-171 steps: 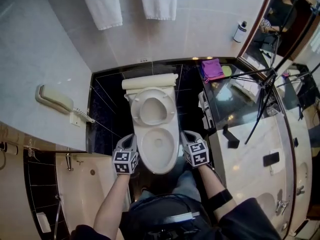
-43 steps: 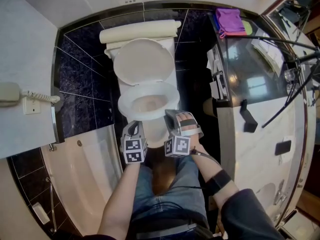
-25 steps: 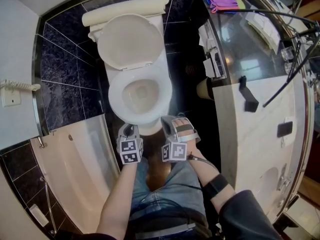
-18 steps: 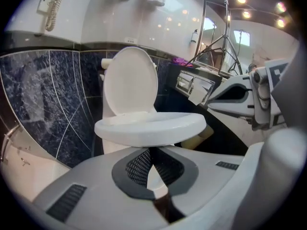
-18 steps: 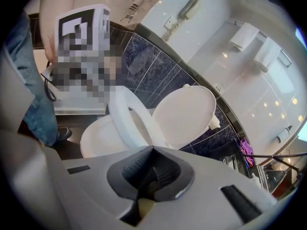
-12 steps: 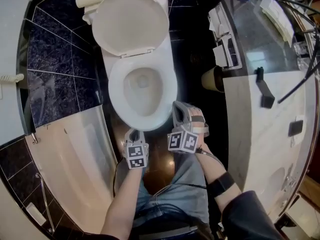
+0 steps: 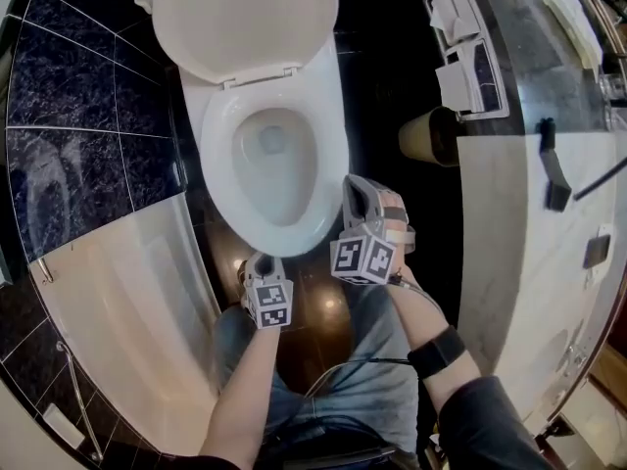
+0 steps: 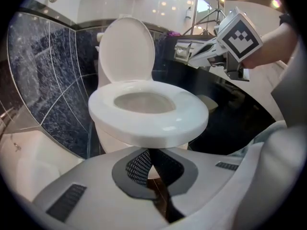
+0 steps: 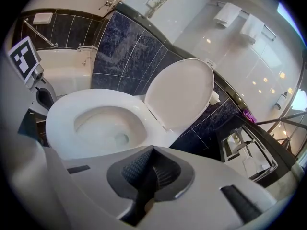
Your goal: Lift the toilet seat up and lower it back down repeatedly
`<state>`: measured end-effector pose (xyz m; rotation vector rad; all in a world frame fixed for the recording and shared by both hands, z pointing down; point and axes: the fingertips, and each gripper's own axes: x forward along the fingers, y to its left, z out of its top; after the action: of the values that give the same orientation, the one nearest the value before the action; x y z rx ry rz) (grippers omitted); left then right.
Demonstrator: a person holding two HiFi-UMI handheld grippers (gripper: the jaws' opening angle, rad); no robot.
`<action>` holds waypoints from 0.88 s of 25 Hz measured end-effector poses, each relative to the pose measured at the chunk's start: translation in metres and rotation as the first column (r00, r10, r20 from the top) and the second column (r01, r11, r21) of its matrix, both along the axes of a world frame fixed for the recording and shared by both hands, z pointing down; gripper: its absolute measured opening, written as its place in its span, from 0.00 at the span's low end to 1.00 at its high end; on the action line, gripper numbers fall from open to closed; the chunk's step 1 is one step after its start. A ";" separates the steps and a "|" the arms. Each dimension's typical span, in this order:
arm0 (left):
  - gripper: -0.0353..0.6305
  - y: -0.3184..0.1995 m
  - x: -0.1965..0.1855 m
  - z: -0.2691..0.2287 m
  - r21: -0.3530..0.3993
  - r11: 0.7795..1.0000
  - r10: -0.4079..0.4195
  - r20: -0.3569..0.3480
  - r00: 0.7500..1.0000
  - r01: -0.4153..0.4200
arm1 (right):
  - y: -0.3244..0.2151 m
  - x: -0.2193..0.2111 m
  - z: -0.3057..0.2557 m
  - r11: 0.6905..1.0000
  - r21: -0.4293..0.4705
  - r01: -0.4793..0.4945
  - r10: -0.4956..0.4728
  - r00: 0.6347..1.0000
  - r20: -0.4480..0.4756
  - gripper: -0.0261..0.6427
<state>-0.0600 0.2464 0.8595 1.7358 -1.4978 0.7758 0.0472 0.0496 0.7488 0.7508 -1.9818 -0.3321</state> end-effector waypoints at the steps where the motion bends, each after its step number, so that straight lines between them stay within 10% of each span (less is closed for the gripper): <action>1: 0.04 0.004 0.001 0.009 -0.015 1.000 -0.010 -0.004 1.000 0.010 | 0.000 0.001 0.004 1.000 -0.004 -0.005 0.005 1.000 -0.001 0.07; 8: 0.04 0.029 0.005 0.039 -0.128 0.992 -0.014 -0.005 1.000 0.013 | 0.007 0.002 0.023 0.999 -0.028 -0.026 0.026 1.000 -0.008 0.07; 22: 0.05 -0.025 -0.020 -0.048 0.004 1.000 0.009 0.014 1.000 -0.009 | -0.004 -0.016 -0.035 0.996 -0.056 -0.067 0.070 0.996 0.054 0.07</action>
<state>-0.0795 0.2209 0.8111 1.7447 -1.5033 0.7910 0.0312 0.0453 0.7143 0.7985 -2.0040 -0.2183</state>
